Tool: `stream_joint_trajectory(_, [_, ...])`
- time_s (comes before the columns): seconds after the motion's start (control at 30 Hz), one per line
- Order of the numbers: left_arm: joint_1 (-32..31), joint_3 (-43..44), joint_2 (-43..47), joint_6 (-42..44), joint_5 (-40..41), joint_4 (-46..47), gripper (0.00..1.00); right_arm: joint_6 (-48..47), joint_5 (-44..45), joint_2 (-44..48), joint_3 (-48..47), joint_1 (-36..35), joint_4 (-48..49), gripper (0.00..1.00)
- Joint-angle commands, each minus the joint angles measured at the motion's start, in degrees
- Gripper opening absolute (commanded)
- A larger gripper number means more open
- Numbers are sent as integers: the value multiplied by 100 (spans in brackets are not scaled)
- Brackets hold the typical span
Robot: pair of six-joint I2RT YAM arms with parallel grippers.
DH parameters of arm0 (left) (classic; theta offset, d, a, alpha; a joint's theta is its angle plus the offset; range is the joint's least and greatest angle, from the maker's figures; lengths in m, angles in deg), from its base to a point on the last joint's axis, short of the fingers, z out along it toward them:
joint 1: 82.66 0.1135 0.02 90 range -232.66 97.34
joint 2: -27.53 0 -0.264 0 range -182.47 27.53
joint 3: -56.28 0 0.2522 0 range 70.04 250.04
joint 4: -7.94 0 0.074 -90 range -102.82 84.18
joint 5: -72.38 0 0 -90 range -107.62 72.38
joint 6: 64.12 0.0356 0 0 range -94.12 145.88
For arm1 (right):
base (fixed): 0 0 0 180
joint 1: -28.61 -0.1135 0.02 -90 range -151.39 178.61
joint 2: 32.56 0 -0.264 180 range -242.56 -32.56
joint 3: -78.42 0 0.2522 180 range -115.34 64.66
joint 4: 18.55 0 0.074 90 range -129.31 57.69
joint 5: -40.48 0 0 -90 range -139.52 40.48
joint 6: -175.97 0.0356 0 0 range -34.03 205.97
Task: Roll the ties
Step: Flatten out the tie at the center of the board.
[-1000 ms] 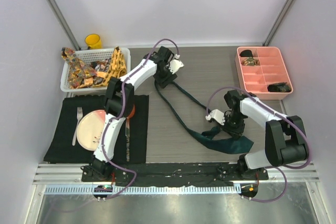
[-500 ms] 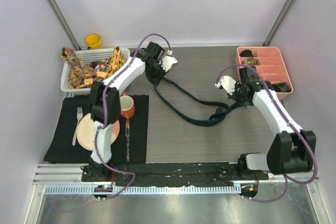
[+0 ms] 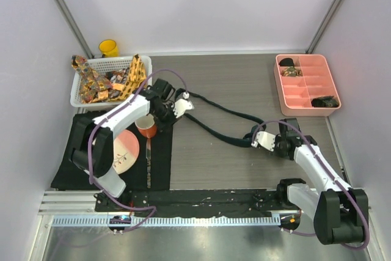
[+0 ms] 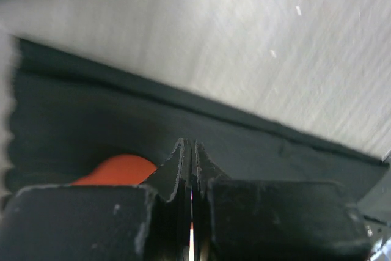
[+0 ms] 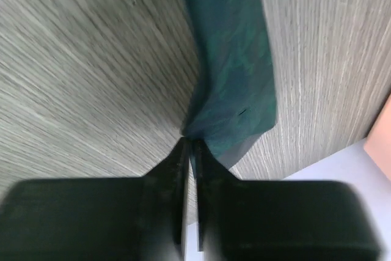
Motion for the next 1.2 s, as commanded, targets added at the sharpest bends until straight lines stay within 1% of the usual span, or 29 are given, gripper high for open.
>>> stream_joint_trajectory(0.0, [-28,-212,533,330,-35,309,5,-269,3,193,-120,188,118,28])
stream_joint_trajectory(0.03, [-11,-98,507,268,-35,335,16,-251,-163,193,-216,197,-118,35])
stream_joint_trajectory(0.07, [-11,51,472,137,-96,309,21,-225,-243,158,-339,206,-277,41])
stream_joint_trajectory(0.1, [-2,409,349,75,-149,309,26,-103,-331,141,-619,206,-409,51])
stream_joint_trajectory(0.13, [15,595,305,13,-228,318,44,-15,-480,114,-761,372,-646,55])
stream_joint_trajectory(0.17, [15,771,235,-161,-411,388,51,21,-551,62,-893,417,-796,59])
stream_joint_trajectory(0.23, [7,1202,6,-356,-492,755,76,126,-578,17,-1192,566,-1103,60])
stream_joint_trajectory(0.27, [-11,1352,-108,-383,-492,862,78,179,-787,0,-1280,619,-1166,61])
stream_joint_trajectory(0.3, [-11,1684,-448,-418,-448,959,79,223,-823,-61,-1472,724,-1262,61])
stream_joint_trajectory(0.37, [-28,2107,-854,-383,-430,1021,80,390,-1033,-140,-1710,891,-1552,62])
stream_joint_trajectory(0.4, [-28,2466,-1091,-270,-483,1038,80,425,-1104,-228,-1972,1057,-1666,61])
stream_joint_trajectory(0.43, [-46,2626,-1476,-190,-501,1082,80,495,-1183,-307,-2088,1128,-1815,61])
stream_joint_trajectory(0.5, [-90,3090,-1882,151,-588,1117,80,838,-1298,-492,-2386,1234,-1904,61])
stream_joint_trajectory(0.53, [-151,3250,-2267,249,-571,1118,80,926,-1333,-745,-2467,1322,-1992,61])
stream_joint_trajectory(0.7, [-309,4277,-3192,733,-606,1004,80,1348,-1281,-1537,-2800,1436,-2037,56])
stream_joint_trajectory(0.8, [-450,4525,-3580,1084,-528,959,80,1594,-1368,-1977,-2994,1454,-2054,53])
stream_joint_trajectory(0.87, [-547,4570,-3738,1312,-352,986,78,1638,-1413,-2222,-2986,1454,-1985,51])
stream_joint_trajectory(0.93, [-643,4579,-3896,1462,-238,995,72,1691,-1299,-2399,-2898,1446,-1748,49])
stream_joint_trajectory(0.97, [-670,4561,-3923,1559,-150,1003,68,1717,-1238,-2487,-2863,1445,-1633,47])
stream_joint_trajectory(1.0, [-696,4535,-3949,1577,-106,1021,56,1744,-1193,-2662,-2802,1445,-1545,44])
stream_joint_trajectory(1.03, [-731,4517,-3932,1595,-79,1021,51,1735,-1158,-2742,-2766,1454,-1431,34])
stream_joint_trajectory(1.07, [-749,4517,-3923,1603,-27,995,46,1735,-1088,-2821,-2731,1446,-1395,29])
stream_joint_trajectory(1.1, [-758,4517,-3828,1621,-35,882,26,1718,-1044,-2917,-2609,1445,-1352,26])
stream_joint_trajectory(1.13, [-767,4552,-3748,1630,-61,750,11,1631,-983,-2944,-2512,1437,-1247,21])
stream_joint_trajectory(1.17, [-767,4561,-3626,1578,-105,662,1,1586,-843,-2962,-2416,1445,-1167,20])
